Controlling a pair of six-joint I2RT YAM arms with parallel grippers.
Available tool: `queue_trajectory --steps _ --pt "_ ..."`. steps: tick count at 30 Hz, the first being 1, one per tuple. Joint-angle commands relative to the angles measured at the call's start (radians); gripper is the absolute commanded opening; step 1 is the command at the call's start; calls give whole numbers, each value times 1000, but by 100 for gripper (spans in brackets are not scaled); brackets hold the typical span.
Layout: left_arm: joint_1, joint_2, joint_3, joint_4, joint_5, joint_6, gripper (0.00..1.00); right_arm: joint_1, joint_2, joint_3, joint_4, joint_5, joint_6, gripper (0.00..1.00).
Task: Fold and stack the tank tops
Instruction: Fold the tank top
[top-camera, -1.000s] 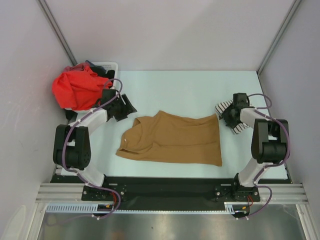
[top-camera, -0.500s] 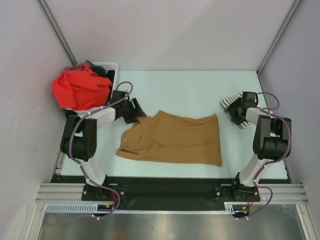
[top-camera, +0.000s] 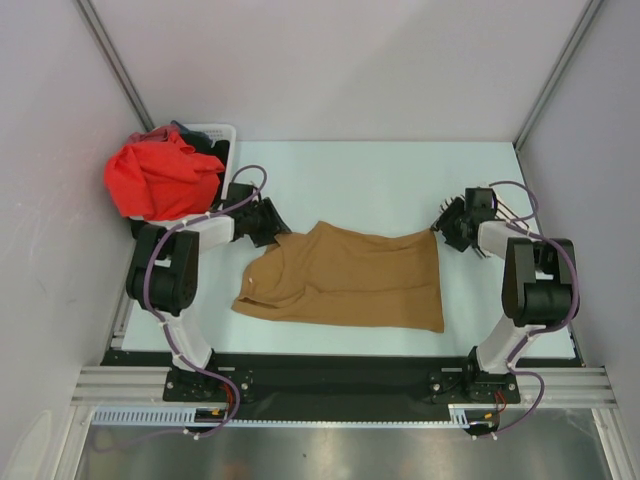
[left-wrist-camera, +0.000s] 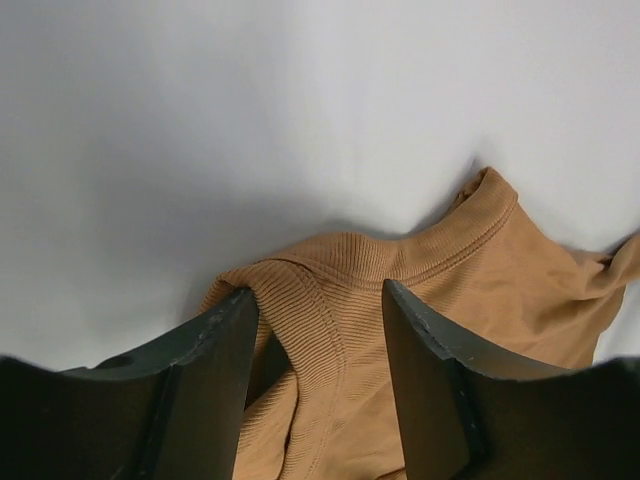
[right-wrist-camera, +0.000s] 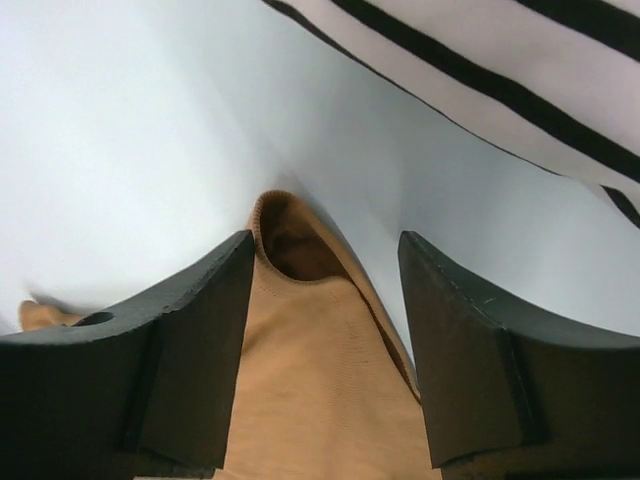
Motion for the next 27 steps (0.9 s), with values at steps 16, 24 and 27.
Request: queue_trajectory --steps 16,24,27 --pt "-5 41 33 33 -175 34 40 58 97 86 23 -52 -83 33" --pt "-9 -2 26 18 -267 84 3 56 86 85 3 2 -71 0" --pt "-23 -81 -6 30 -346 103 0 56 83 82 3 3 -68 0"
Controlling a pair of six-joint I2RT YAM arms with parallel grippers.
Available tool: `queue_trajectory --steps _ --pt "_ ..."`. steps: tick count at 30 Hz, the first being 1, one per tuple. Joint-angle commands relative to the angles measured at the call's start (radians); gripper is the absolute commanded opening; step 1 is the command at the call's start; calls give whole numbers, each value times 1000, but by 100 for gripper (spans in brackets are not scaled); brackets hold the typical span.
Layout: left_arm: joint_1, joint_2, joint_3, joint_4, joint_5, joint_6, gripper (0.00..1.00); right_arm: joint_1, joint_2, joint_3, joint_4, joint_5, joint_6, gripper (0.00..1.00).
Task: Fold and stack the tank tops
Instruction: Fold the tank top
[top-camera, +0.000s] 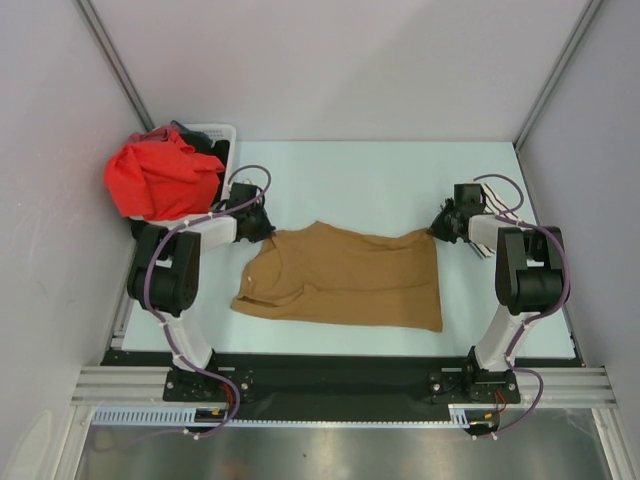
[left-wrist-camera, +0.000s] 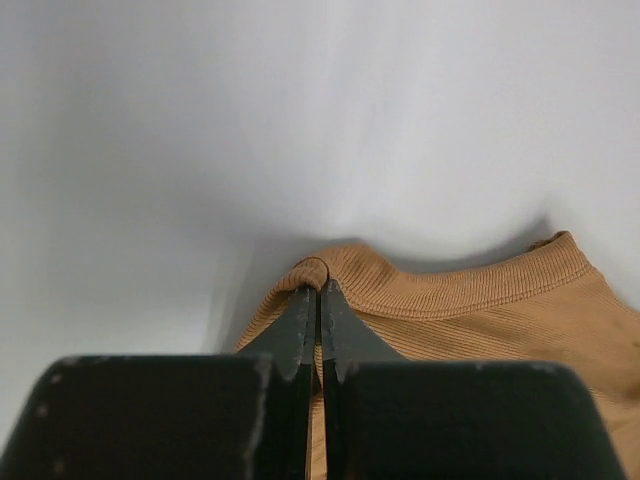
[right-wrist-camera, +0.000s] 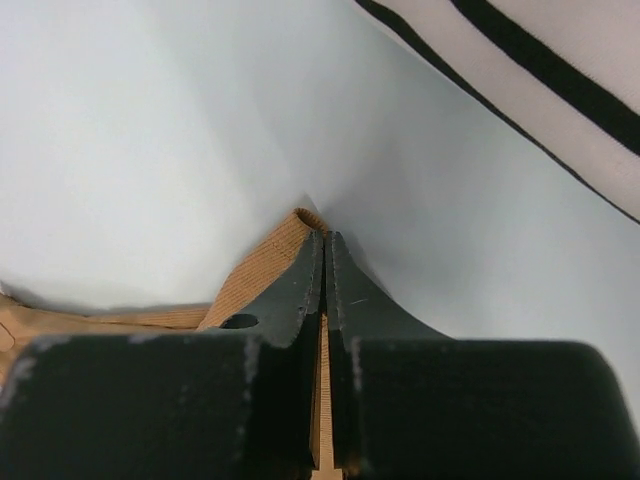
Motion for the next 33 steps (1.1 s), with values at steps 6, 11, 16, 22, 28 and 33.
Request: queue_trajectory --steps 6,11,16,22,28,33 --pt "-77 -198 -62 21 -352 98 16 -4 -10 8 -3 26 9 0" --pt "-99 -206 -53 -37 -457 89 54 -10 -16 -1 2 23 18 0" --pt "-99 -189 -28 -99 -580 83 64 -10 -28 -18 14 18 20 0" --pt "-93 -214 -45 -44 -372 97 69 -10 -29 -20 19 9 18 0" --pt "-85 -226 -15 -20 -265 98 84 -10 -29 -24 28 -9 14 0" --pt "-18 -114 6 -44 -92 46 83 -10 -33 -24 30 -14 14 0"
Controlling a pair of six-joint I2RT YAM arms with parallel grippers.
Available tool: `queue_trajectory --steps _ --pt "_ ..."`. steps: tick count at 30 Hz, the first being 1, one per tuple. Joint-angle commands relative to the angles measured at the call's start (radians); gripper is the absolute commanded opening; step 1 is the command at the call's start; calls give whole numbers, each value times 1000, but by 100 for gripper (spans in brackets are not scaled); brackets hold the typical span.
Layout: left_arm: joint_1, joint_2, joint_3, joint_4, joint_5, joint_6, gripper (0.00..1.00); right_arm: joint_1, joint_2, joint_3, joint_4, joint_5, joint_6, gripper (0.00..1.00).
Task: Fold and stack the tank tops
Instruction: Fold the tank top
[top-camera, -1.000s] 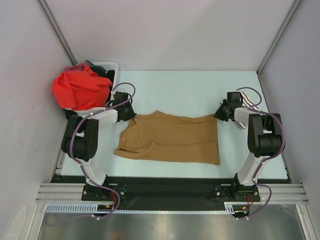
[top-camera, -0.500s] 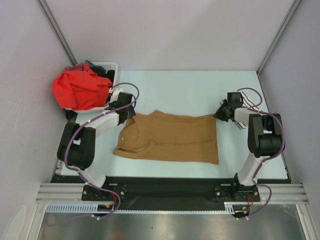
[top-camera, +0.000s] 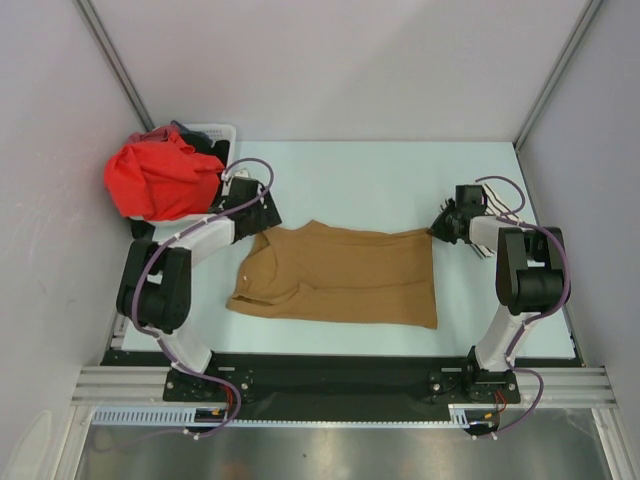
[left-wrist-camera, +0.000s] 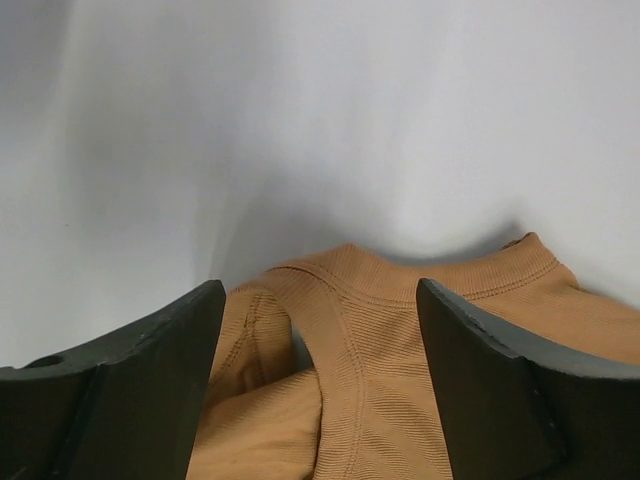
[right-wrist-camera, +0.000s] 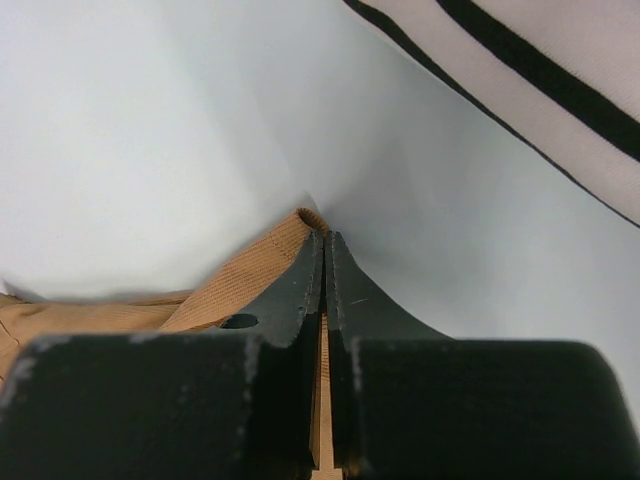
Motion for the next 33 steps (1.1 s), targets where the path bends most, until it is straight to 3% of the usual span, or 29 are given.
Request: queue_trajectory --steps 1,8,16,25,33 --pt "44 33 -13 55 146 -41 83 -3 -30 -9 6 0 -5 0" --pt "72 120 -9 146 338 -111 82 -29 -29 -11 6 -8 -5 0" --pt "72 -16 -110 103 91 -139 83 -34 -32 -14 12 -17 -2 0" --pt "32 -133 -203 125 101 -171 82 -35 -29 -14 12 -21 -2 0" --pt "13 -82 -182 207 207 -191 84 -35 -27 -14 10 -21 -5 0"
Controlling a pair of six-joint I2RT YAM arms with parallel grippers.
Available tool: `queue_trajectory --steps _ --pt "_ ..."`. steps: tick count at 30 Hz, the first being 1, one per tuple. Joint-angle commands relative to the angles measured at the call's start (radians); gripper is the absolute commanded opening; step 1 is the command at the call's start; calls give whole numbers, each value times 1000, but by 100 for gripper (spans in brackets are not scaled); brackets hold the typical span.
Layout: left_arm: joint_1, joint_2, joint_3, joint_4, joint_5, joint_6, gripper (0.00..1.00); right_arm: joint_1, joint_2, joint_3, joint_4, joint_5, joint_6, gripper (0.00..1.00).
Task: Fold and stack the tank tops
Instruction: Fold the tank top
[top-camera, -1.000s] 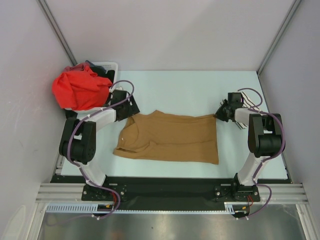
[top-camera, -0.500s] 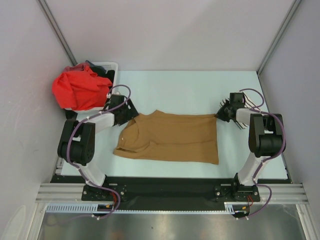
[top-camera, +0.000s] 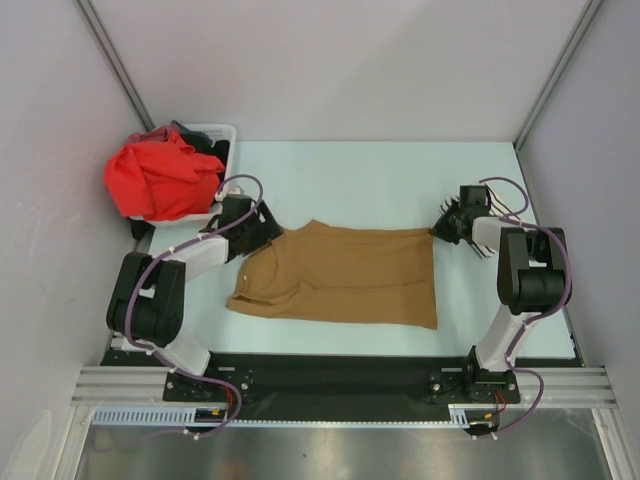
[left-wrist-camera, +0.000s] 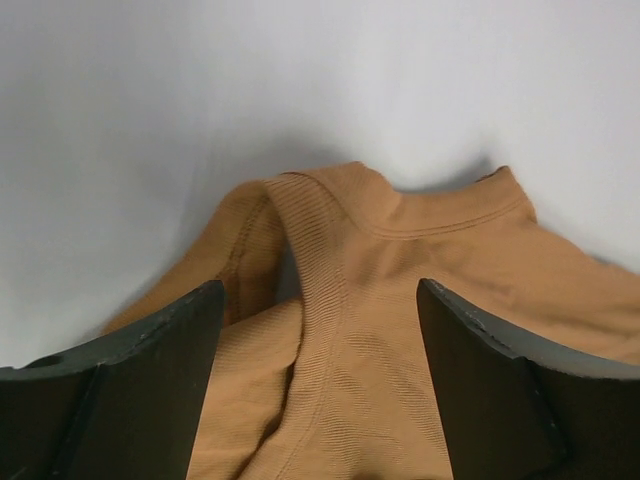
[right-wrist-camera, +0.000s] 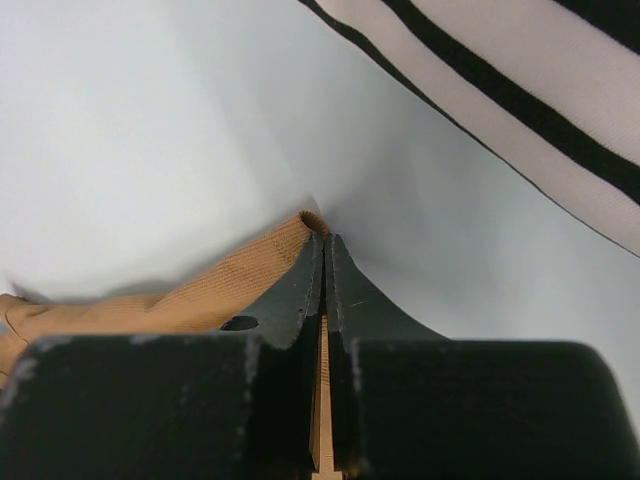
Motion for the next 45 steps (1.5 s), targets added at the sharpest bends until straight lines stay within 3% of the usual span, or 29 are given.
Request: queue_trajectory --steps 1,19,26,31,34,45 --pt "-8 30 32 91 64 -30 83 -6 -27 -9 -1 4 -5 0" --pt "-29 230 126 177 151 -89 84 -13 -24 -11 2 -10 -1 0" --pt "-59 210 116 144 16 -93 85 -14 -24 -11 4 -13 -1 0" --pt "-53 202 156 61 -269 -12 88 -20 -25 -17 8 -25 5 0" --pt "-40 204 176 10 -348 21 89 -23 -27 -20 10 -28 5 0" --pt "13 179 193 -36 -348 62 89 -33 -30 -32 15 -41 10 0"
